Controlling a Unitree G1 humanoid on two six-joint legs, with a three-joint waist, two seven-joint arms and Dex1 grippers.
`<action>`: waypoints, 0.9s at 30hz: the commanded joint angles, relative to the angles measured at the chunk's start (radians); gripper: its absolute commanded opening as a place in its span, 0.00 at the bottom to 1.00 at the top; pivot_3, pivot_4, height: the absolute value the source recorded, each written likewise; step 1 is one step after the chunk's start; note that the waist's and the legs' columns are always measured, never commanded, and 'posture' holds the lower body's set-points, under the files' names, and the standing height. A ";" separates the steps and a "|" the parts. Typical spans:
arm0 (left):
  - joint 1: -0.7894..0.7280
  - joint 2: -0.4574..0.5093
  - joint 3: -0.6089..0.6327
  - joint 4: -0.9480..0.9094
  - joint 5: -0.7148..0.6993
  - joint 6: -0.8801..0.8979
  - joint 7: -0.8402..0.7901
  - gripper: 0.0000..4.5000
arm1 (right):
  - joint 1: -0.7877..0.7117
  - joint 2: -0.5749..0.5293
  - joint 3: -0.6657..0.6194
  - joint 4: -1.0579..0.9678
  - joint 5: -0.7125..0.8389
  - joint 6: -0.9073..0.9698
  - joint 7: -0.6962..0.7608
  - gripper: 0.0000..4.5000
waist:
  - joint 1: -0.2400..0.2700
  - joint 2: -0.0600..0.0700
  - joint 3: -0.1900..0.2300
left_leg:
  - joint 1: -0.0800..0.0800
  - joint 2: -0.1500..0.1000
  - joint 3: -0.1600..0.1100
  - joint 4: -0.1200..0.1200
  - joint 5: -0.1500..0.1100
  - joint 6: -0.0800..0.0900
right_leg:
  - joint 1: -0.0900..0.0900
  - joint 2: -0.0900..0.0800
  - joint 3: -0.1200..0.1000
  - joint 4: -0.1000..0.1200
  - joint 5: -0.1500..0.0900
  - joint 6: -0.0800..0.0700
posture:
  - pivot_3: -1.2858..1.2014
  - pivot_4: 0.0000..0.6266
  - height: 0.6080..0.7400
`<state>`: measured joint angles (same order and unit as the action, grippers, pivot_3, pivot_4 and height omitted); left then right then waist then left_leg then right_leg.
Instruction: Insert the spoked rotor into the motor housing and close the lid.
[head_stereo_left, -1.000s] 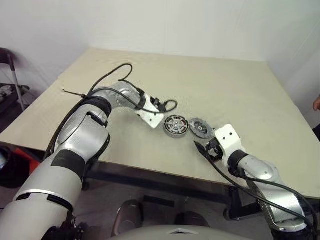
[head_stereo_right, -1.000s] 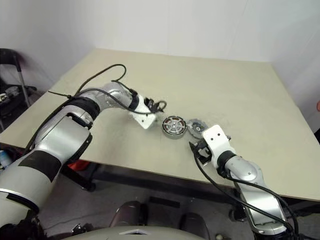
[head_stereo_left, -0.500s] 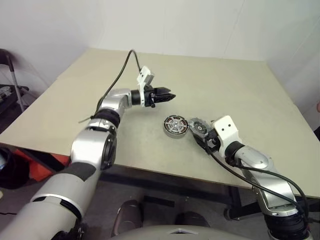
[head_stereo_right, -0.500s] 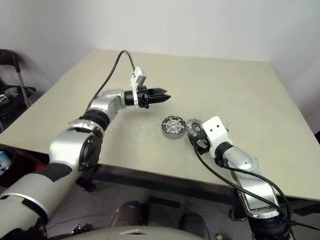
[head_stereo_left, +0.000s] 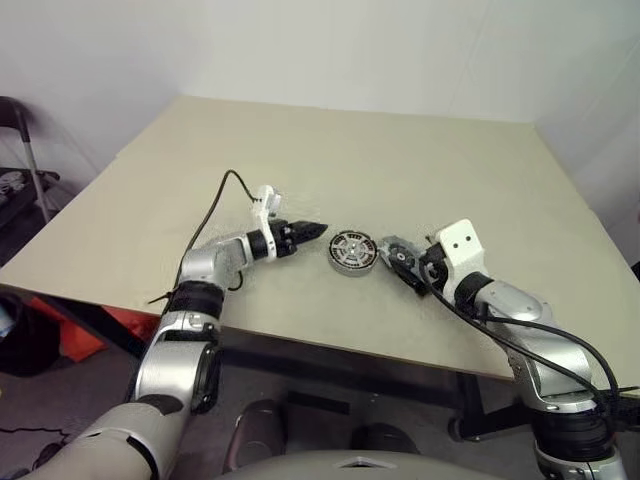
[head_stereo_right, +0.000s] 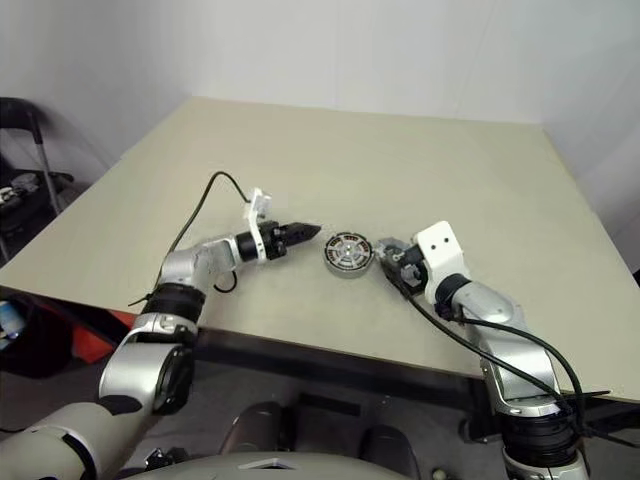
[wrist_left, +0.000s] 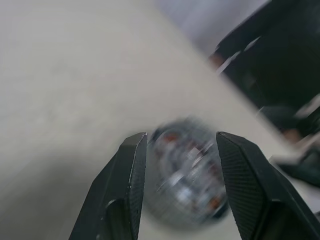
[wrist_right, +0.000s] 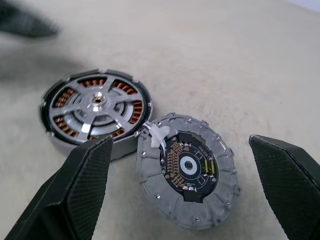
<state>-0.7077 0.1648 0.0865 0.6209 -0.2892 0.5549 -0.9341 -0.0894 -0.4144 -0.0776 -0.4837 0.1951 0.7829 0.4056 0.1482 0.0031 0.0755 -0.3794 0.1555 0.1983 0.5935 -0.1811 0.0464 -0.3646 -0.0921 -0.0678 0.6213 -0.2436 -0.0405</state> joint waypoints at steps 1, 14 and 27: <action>0.016 0.029 -0.084 -0.061 0.046 -0.075 -0.038 0.51 | -0.020 0.048 -0.070 -0.021 0.062 0.025 -0.032 1.00 | 0.001 0.000 0.000 | 0.000 0.000 0.000 0.000 0.000 0.000 | 0.000 0.000 0.000 0.000 0.000 0.000 | 0.52 0.00 1.00; -0.012 0.037 -0.140 0.016 0.086 -0.195 -0.028 0.94 | -0.100 0.351 -0.551 -0.020 0.509 0.294 -0.312 1.00 | 0.000 0.001 -0.001 | 0.001 -0.002 0.001 -0.014 0.005 -0.008 | -0.004 0.000 0.000 -0.003 0.000 0.000 | 0.52 0.00 1.00; -0.040 0.042 -0.163 0.081 0.112 -0.289 -0.049 0.94 | -0.018 0.469 -0.704 0.071 1.082 0.484 -0.738 1.00 | 0.000 0.007 -0.004 | 0.002 -0.002 0.002 -0.022 0.008 -0.013 | -0.005 0.000 0.000 -0.009 -0.002 0.001 | 0.52 0.00 1.00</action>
<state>-0.7145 0.1989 -0.0739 0.7065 -0.1828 0.2988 -0.9800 -0.0992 0.0527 -0.8110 -0.4127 1.2233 1.2935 -0.3040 0.1484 0.0102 0.0715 -0.3777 0.1534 0.2007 0.5710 -0.1731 0.0332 -0.3699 -0.0918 -0.0677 0.6118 -0.2478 -0.0354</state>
